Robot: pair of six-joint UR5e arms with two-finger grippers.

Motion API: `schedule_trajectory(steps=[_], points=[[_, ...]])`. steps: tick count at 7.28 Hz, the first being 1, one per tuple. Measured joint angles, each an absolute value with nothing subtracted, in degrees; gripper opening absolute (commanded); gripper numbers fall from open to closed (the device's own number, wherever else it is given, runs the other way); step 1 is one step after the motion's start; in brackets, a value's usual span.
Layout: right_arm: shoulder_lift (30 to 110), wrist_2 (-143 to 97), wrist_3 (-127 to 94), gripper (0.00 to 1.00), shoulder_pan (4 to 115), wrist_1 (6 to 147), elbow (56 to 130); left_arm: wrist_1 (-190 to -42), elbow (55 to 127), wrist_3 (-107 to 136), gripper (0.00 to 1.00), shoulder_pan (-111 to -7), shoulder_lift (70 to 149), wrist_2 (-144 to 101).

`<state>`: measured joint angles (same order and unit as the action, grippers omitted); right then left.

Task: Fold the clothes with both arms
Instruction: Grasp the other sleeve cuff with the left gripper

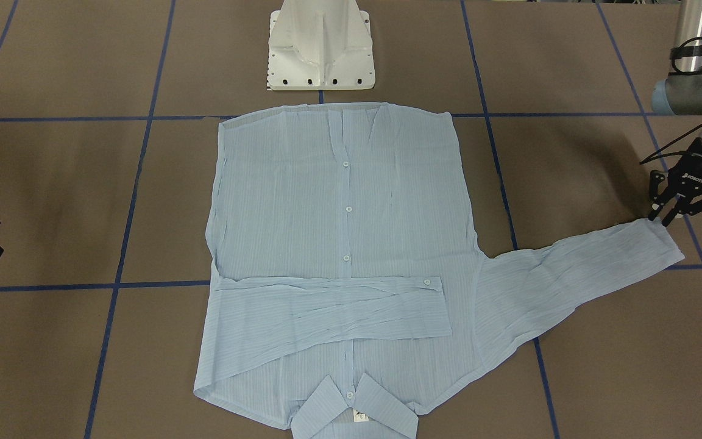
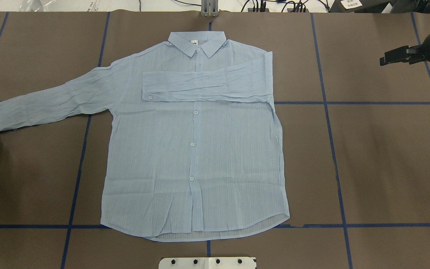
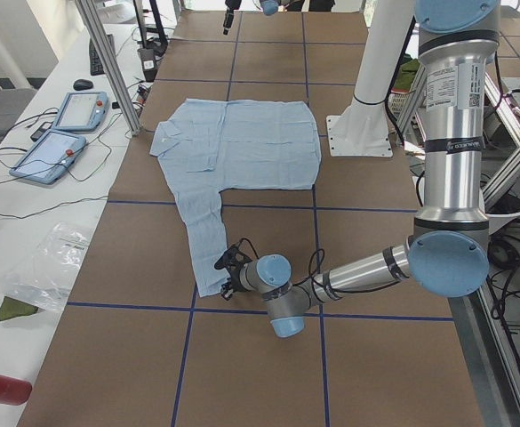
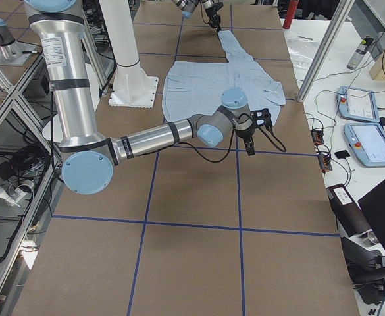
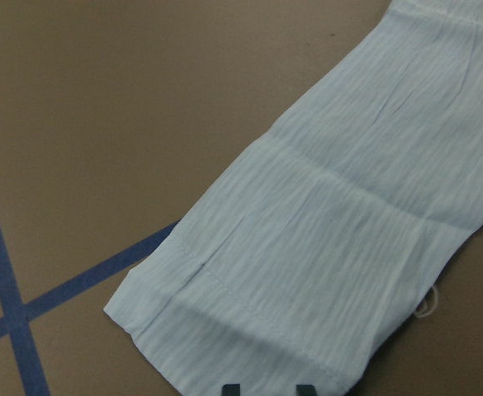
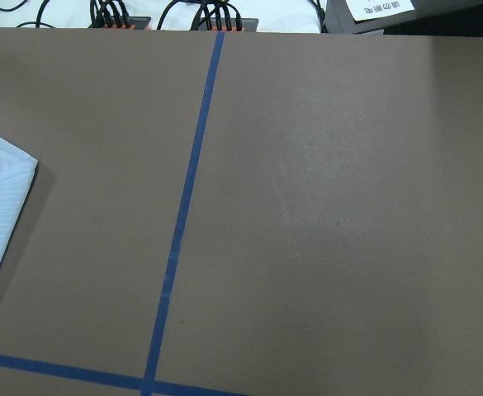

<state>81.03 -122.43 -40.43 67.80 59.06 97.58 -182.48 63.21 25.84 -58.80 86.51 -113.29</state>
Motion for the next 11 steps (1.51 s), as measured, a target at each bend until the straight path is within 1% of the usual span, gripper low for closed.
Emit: schedule_trajectory(steps=[2, 4, 9, 11], points=[[81.1, -122.4, -40.4, 1.0, 67.8, 59.1, 97.7, -182.6, 63.3, 25.8, 0.35, -58.8, 86.2, -113.3], [81.1, -122.4, -40.4, 1.0, 67.8, 59.1, 97.7, -182.6, 63.3, 25.8, 0.3, -58.8, 86.1, -113.3], [81.1, -122.5, -40.4, 1.0, 67.8, 59.1, 97.5, -182.6, 63.0, 25.7, 0.3, -58.7, 86.2, -113.2], [81.1, -122.5, -40.4, 1.0, 67.8, 59.1, 97.5, -182.6, 62.9, 25.7, 0.25, -58.3, 86.2, -113.3]])
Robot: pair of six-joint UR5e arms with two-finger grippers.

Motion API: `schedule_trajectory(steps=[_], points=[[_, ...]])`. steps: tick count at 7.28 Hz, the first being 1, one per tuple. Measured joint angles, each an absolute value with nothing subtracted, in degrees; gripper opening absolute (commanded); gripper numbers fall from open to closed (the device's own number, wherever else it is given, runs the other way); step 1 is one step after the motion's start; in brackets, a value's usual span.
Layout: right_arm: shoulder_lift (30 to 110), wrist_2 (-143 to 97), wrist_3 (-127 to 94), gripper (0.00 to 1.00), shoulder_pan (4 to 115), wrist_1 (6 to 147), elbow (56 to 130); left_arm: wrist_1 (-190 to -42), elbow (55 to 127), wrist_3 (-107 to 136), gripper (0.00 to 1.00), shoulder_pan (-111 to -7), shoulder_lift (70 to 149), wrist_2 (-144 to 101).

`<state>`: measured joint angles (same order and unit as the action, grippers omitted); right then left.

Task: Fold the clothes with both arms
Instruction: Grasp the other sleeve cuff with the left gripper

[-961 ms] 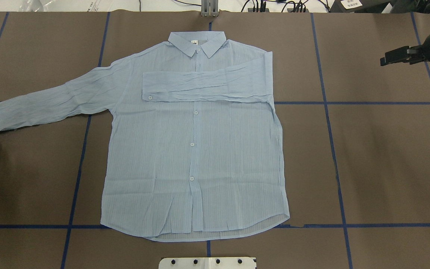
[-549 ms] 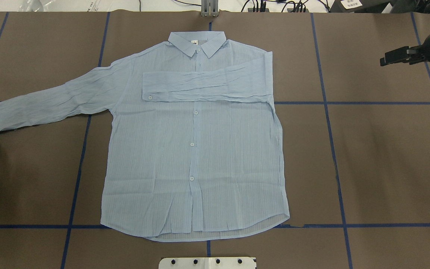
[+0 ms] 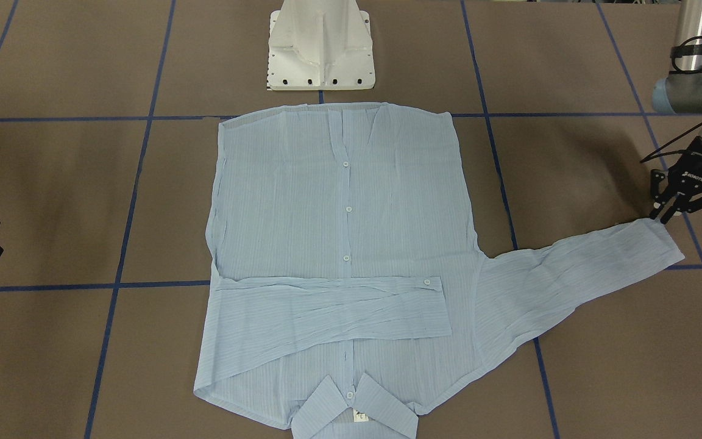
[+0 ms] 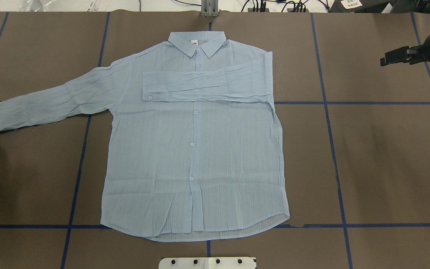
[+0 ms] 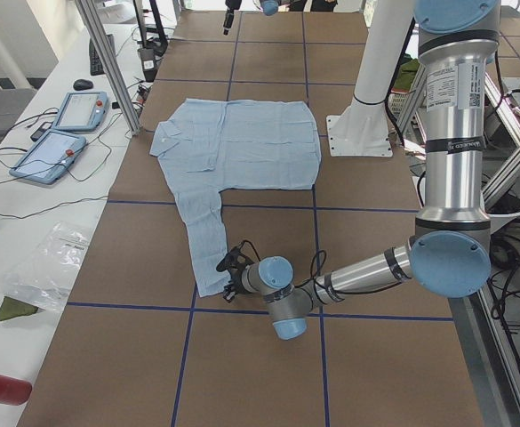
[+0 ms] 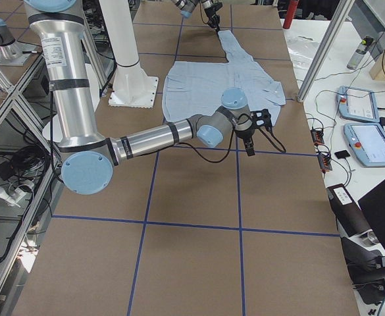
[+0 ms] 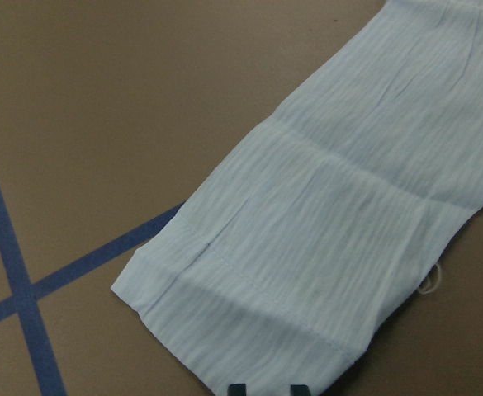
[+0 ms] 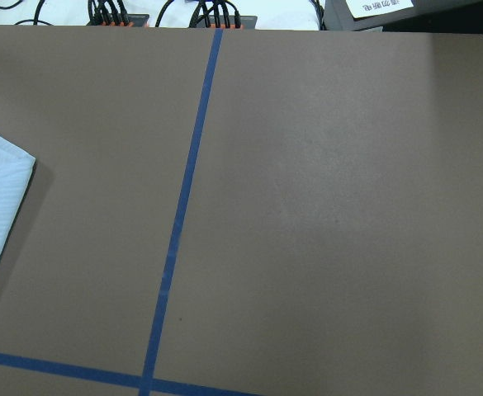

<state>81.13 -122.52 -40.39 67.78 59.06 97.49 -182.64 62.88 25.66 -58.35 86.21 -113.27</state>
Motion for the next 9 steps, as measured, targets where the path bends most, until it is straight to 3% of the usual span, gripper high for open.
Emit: schedule_trajectory(steps=[1, 2, 6, 9], points=[[81.1, -122.5, -40.4, 1.0, 67.8, 59.1, 97.4, -182.6, 62.9, 25.7, 0.09, -58.0, 86.2, -113.3], [81.1, -122.5, -40.4, 1.0, 67.8, 59.1, 97.4, -182.7, 62.9, 25.7, 0.0, -57.8, 86.2, -113.3], [81.1, -122.5, -40.4, 1.0, 67.8, 59.1, 97.5, -183.4, 63.8, 25.7, 0.0, -57.8, 86.9, -115.7], [81.1, -122.5, -40.6, 1.0, 67.8, 59.1, 97.5, -182.6, 69.7, 26.6, 0.0, -58.6, 90.1, -119.1]])
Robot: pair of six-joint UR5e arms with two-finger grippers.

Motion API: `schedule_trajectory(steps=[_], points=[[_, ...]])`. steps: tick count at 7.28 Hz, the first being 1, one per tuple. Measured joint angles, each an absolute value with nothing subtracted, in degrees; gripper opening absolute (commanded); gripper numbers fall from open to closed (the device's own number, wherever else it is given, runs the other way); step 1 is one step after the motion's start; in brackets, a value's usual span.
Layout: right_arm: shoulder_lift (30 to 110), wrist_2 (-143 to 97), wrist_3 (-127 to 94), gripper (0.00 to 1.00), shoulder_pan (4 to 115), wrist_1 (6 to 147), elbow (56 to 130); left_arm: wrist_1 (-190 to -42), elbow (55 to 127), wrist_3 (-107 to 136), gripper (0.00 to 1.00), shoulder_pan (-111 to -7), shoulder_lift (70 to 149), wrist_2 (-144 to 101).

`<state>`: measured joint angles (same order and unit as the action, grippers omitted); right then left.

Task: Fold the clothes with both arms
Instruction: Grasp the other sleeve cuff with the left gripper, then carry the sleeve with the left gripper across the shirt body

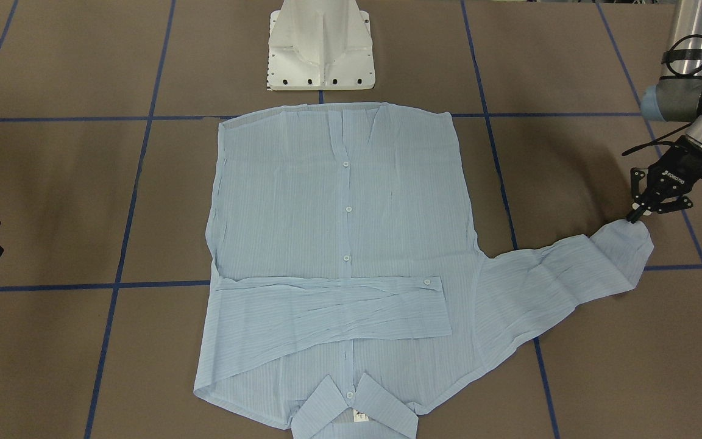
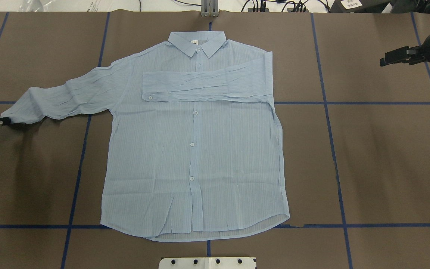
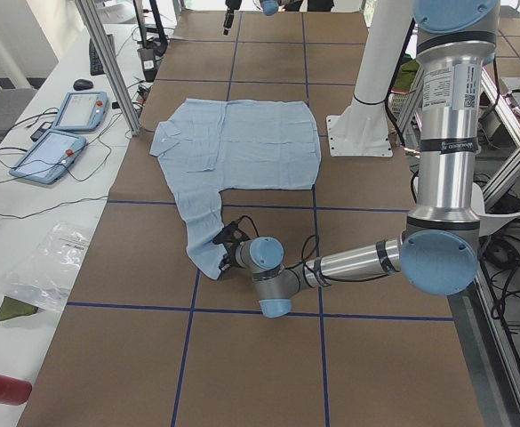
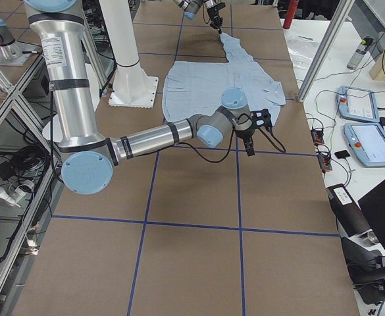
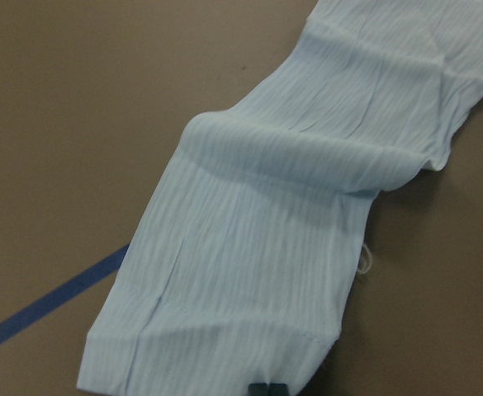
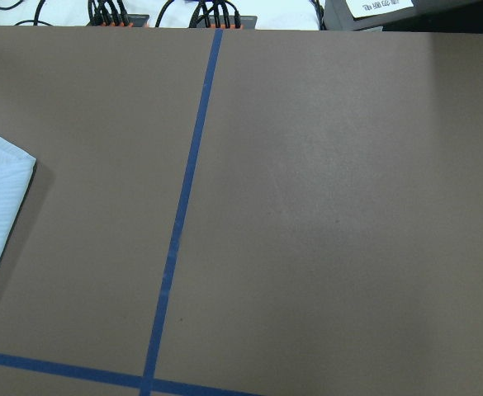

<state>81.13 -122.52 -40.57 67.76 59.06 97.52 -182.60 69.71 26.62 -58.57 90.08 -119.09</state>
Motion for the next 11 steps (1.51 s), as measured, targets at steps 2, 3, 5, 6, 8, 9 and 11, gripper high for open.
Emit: schedule_trajectory(steps=[2, 3, 5, 6, 8, 9, 11], points=[[81.1, -122.5, -40.6, 1.0, 67.7, 59.1, 97.4, -179.2, 71.0, 32.5, 0.0, -58.8, 97.0, -119.4], [81.1, -122.4, -40.7, 1.0, 67.7, 59.1, 97.4, -176.7, 71.0, 36.9, 0.0, -58.7, 101.6, -119.3], [81.0, -122.4, -40.7, 1.0, 67.7, 59.1, 97.4, -169.9, 70.7, 45.9, 0.0, -55.7, 111.9, -118.4], [81.1, -122.4, -40.7, 1.0, 67.7, 59.1, 97.4, -166.7, 70.5, 50.4, 0.0, -52.1, 116.4, -116.1], [81.1, -122.4, -40.7, 1.0, 67.7, 59.1, 97.4, -158.3, 70.6, 57.8, 0.0, -44.2, 125.7, -108.4], [81.1, -122.4, -40.7, 1.0, 67.7, 59.1, 97.4, -153.1, 70.7, 61.4, 0.0, -41.8, 130.5, -105.6], [81.1, -122.5, -41.5, 1.0, 67.7, 59.1, 97.5, -146.7, 70.6, 65.0, 0.0, -39.2, 136.7, -103.0]])
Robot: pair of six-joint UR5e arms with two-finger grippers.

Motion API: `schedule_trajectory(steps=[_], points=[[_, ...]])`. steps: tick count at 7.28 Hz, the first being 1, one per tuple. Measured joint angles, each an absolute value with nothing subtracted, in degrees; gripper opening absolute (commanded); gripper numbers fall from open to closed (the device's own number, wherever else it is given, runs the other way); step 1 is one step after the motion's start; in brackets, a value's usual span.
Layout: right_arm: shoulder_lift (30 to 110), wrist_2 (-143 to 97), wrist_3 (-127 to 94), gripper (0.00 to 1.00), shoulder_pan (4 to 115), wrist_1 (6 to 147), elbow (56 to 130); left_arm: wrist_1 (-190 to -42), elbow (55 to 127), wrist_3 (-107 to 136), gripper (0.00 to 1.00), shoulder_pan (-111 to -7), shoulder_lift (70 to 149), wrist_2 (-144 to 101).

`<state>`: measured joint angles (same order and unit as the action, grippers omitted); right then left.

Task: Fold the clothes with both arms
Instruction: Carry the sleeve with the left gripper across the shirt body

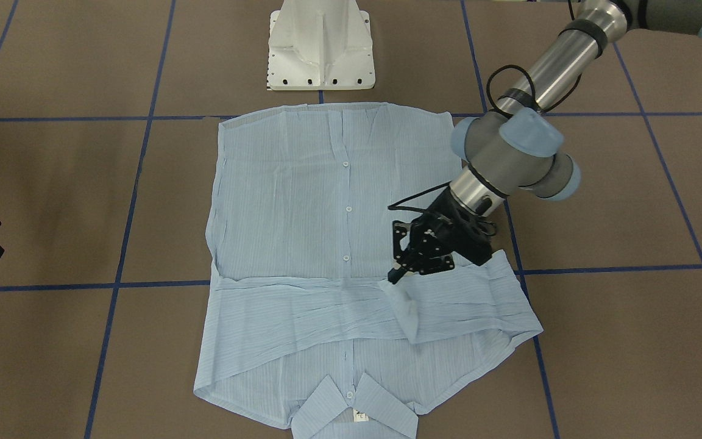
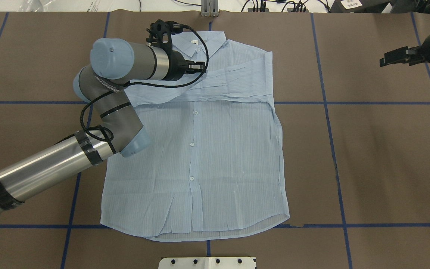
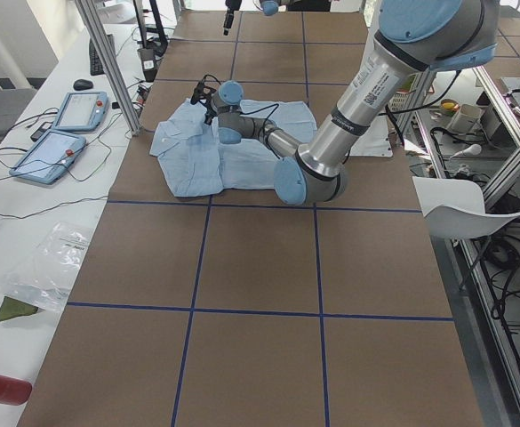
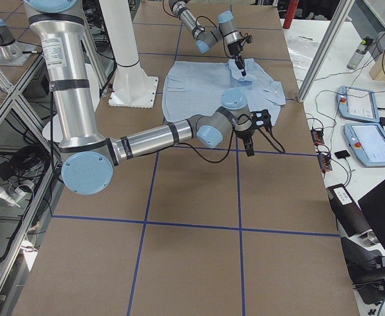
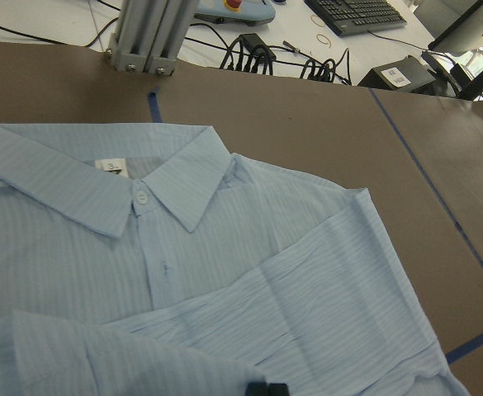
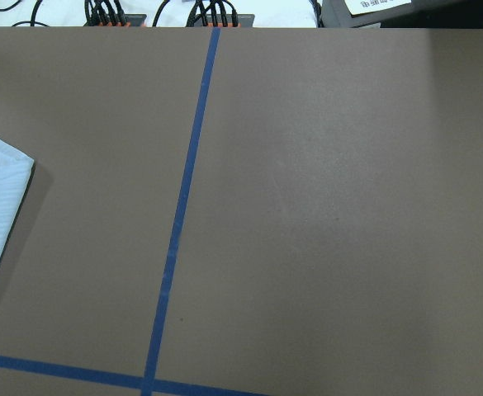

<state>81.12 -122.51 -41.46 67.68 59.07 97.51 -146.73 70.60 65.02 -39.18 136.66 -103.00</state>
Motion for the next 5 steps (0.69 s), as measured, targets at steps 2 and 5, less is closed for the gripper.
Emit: schedule_trajectory(steps=[2, 5], points=[[81.1, -122.5, -41.9, 1.0, 67.7, 59.1, 97.5, -144.4, 70.0, 65.6, 0.0, -36.5, 139.9, -100.2], [81.1, -122.5, -41.9, 1.0, 67.6, 59.1, 97.4, -142.9, 68.5, 65.0, 0.37, -30.2, 141.8, -94.4]])
